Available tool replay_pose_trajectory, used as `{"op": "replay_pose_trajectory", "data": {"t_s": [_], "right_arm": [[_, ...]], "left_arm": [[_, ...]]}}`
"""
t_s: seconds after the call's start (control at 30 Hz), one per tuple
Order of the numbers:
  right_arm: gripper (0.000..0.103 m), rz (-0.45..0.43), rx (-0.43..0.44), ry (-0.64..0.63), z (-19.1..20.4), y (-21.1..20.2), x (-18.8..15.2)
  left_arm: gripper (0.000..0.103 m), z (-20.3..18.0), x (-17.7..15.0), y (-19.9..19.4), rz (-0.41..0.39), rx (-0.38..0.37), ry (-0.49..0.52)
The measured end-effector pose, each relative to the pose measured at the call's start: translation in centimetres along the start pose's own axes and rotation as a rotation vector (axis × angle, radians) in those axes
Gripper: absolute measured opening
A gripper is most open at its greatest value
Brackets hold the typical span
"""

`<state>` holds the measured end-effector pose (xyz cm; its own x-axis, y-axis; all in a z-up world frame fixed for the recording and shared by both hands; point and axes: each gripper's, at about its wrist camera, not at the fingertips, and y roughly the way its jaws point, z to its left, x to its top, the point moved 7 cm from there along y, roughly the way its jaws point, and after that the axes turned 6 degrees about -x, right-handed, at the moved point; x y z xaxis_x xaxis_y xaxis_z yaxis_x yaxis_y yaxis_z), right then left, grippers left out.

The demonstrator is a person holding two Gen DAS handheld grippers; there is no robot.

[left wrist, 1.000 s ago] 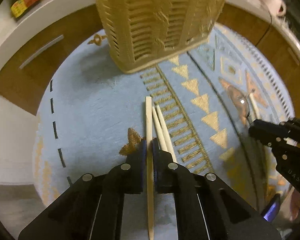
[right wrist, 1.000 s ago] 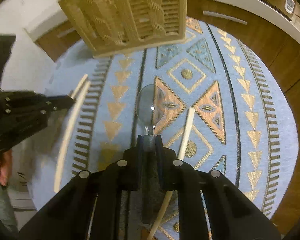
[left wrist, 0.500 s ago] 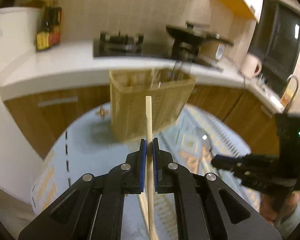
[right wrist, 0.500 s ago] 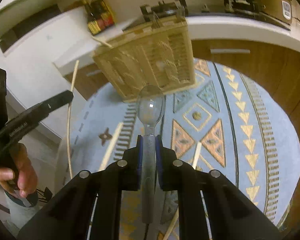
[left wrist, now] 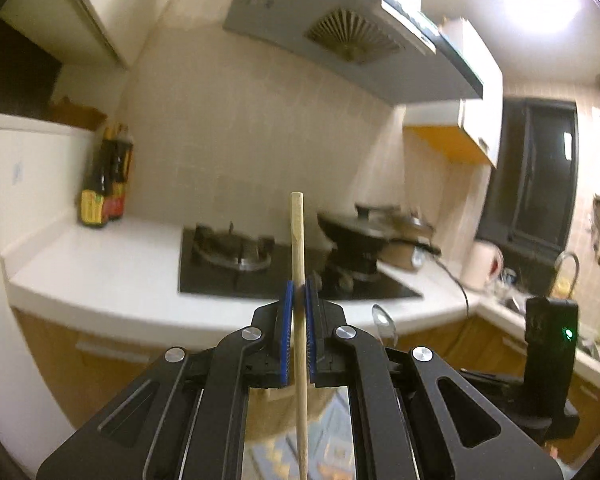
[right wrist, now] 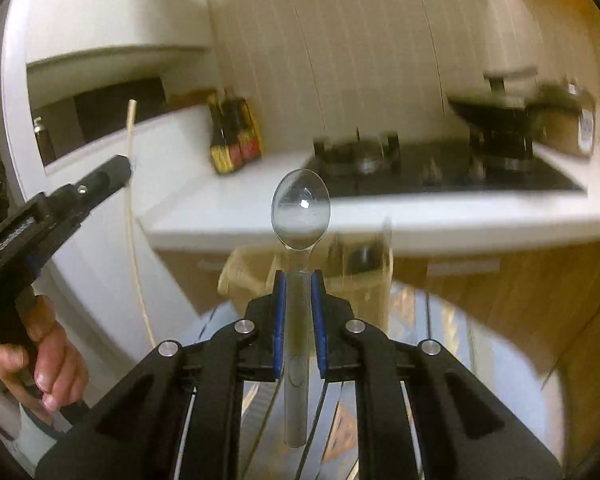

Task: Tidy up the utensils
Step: 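Lift chopstick and spoon over the beige caddy with both tools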

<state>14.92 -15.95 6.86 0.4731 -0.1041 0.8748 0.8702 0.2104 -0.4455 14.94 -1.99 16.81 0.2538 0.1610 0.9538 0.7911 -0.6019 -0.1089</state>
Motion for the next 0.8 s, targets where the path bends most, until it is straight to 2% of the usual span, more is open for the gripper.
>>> {"op": "replay_pose_trajectory", "data": {"t_s": [0.17,0.37,0.63,0.8], "right_arm": [[0.01,-0.103,0.0,-0.011,-1.1,1.6,4.0],[0.01,-0.181,-0.038,-0.004,-3.3,5.5,6.5],[0.01,-0.21,-0.04,0.043,-5.6,9.7,6.4],[0.01,-0.237,-0.083,-0.007,-5.3,11.1,5.4]], "left_arm": [[0.004,-0.3,1.7,3.3,-0.081,0.054,-0.002],[0.004,0.5,1.3,7.3,-0.123,0.095,-0.012],[0.004,1.2,0.1,10.6,-0.142,0.177,0.047],[0.004,1.7,-0.8,11.6,-0.136,0.198,0.046]]}}
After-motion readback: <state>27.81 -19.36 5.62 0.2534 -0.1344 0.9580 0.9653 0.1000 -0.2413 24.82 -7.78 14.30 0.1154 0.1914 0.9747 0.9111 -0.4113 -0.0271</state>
